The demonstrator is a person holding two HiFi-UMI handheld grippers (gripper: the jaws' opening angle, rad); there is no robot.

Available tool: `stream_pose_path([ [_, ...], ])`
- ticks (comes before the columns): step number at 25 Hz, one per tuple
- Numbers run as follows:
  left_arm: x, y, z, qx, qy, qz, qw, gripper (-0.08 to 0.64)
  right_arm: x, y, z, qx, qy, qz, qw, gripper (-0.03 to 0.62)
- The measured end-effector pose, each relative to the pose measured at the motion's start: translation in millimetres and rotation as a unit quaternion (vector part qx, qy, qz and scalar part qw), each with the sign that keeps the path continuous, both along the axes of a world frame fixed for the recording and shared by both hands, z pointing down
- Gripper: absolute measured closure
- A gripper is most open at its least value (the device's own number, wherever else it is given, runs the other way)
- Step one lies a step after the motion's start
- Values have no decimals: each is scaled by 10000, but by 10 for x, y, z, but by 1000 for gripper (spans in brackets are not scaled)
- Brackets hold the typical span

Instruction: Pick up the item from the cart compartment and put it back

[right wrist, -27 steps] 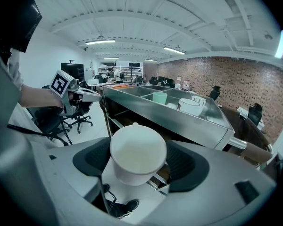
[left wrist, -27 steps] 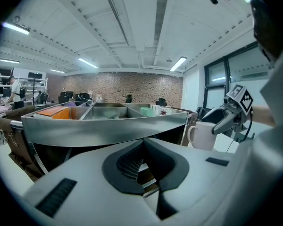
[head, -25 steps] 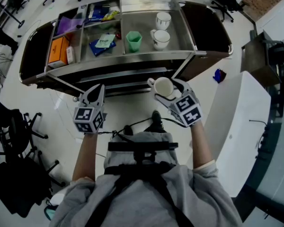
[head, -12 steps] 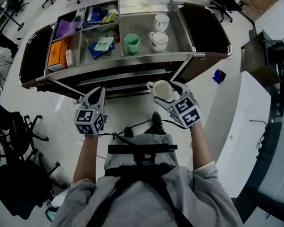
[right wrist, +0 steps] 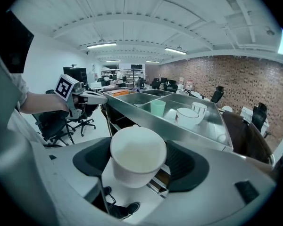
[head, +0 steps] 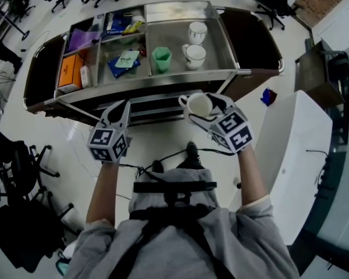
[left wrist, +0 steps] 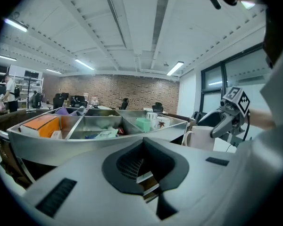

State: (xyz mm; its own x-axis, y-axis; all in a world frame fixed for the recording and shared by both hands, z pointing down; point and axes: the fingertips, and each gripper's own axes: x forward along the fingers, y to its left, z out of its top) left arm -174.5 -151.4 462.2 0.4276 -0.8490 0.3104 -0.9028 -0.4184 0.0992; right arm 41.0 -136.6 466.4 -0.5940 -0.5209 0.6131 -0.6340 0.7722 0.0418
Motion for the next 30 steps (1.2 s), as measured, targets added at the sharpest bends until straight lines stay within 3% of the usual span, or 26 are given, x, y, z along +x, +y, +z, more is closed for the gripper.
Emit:
stream_pose_path([
  [16, 314, -757, -572, 363, -210, 563, 9975, 557, -199, -765, -843, 359, 61, -382, 9986, 213],
  [23, 354, -1204, -767, 440, -220, 624, 9968, 557, -369, -1406, -1254, 603, 49, -397, 9974, 215],
  [30, 360, -1684, -849, 432, -321, 595, 9968, 557, -563, -2167, -1310, 561, 93, -333, 9978, 216],
])
